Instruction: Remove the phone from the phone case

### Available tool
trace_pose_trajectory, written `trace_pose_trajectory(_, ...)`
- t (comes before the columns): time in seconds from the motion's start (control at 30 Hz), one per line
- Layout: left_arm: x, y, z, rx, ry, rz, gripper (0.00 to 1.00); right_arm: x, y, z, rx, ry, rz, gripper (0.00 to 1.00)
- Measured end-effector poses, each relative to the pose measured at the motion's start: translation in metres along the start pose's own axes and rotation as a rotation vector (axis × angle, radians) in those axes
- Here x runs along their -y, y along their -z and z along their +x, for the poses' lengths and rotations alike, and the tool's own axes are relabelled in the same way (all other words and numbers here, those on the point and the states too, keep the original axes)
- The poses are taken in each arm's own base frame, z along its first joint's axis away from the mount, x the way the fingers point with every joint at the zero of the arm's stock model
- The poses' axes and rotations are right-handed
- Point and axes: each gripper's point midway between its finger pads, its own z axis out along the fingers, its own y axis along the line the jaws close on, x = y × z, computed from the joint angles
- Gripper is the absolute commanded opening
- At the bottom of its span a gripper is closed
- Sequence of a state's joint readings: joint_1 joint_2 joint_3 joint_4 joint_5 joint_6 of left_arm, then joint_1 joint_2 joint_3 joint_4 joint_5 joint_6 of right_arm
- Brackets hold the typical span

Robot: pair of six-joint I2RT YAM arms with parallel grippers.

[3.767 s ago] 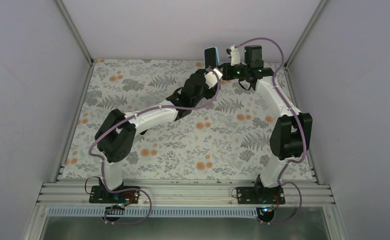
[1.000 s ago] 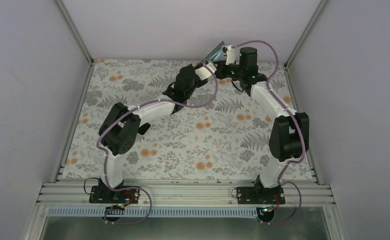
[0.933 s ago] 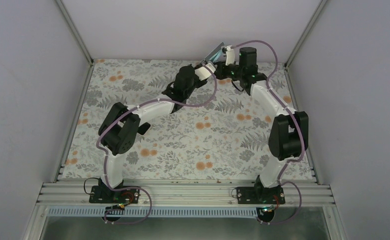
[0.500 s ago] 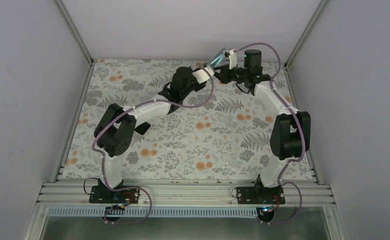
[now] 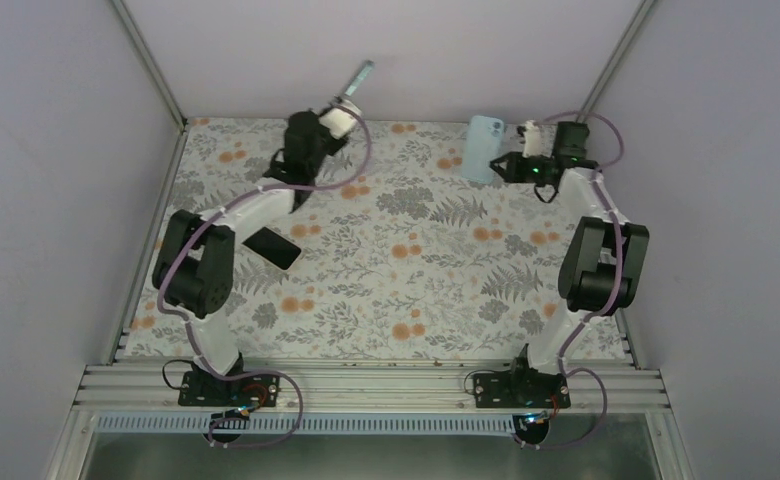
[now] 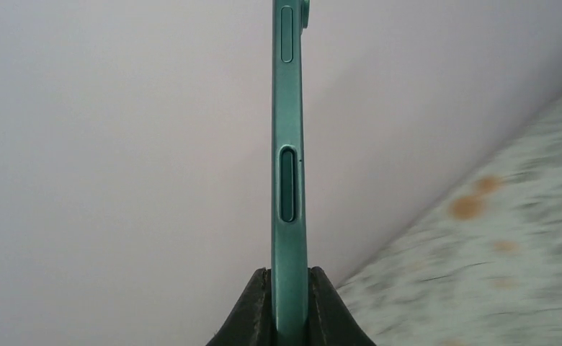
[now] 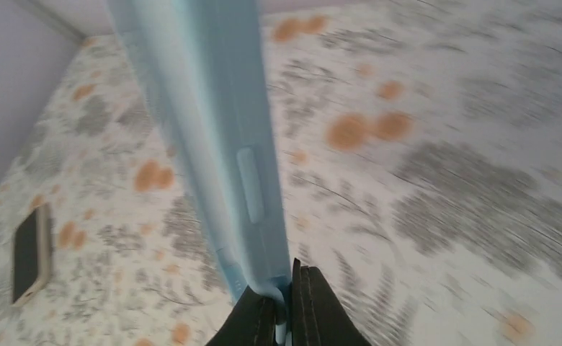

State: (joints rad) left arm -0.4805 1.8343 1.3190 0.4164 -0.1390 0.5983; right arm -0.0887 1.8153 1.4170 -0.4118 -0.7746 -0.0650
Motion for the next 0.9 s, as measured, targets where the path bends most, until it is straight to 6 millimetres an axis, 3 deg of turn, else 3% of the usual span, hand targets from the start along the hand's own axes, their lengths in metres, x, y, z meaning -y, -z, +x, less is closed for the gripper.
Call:
trace_pose_trajectory(0.07, -0.048, 0.003, 0.020, -0.053, 0.011, -0.112, 0.02, 0.035, 0.017, 0.010, -0.006, -0.055, 0.081, 0.03)
trace_pose_trajectory(0.13, -0.068, 0.006, 0.027, -0.076, 0.014, -0.164, 0.02, 0.044, 0.022, 0.017, -0.022, -0.073, 0.107, 0.03)
trace_pose_trajectory(0.33, -0.044, 0.010, 0.017, -0.103, -0.097, -0.161, 0.02, 0.018, 0.009, 0.034, -0.109, -0.049, 0.015, 0.03)
trace_pose_trajectory(0.47, -0.026, 0.014, 0.035, -0.225, -0.248, -0.191, 0.02, 0.013, 0.004, 0.054, -0.183, -0.053, -0.026, 0.03)
trace_pose_trajectory(0.6, 0.014, 0.032, 0.085, -0.404, -0.413, -0.151, 0.02, 0.013, 0.008, 0.079, -0.248, -0.078, -0.042, 0.03)
trace_pose_trajectory(0.7, 0.063, 0.057, 0.127, -0.520, -0.568, -0.064, 0.02, 0.014, 0.008, 0.102, -0.301, -0.108, -0.055, 0.03)
trace_pose_trajectory(0.8, 0.106, 0.076, 0.153, -0.575, -0.692, 0.026, 0.02, 0.016, 0.003, 0.125, -0.358, -0.148, -0.070, 0.03)
trace_pose_trajectory(0.9, 0.141, 0.087, 0.164, -0.590, -0.781, 0.095, 0.03, 0.020, -0.002, 0.143, -0.405, -0.186, -0.082, 0.04)
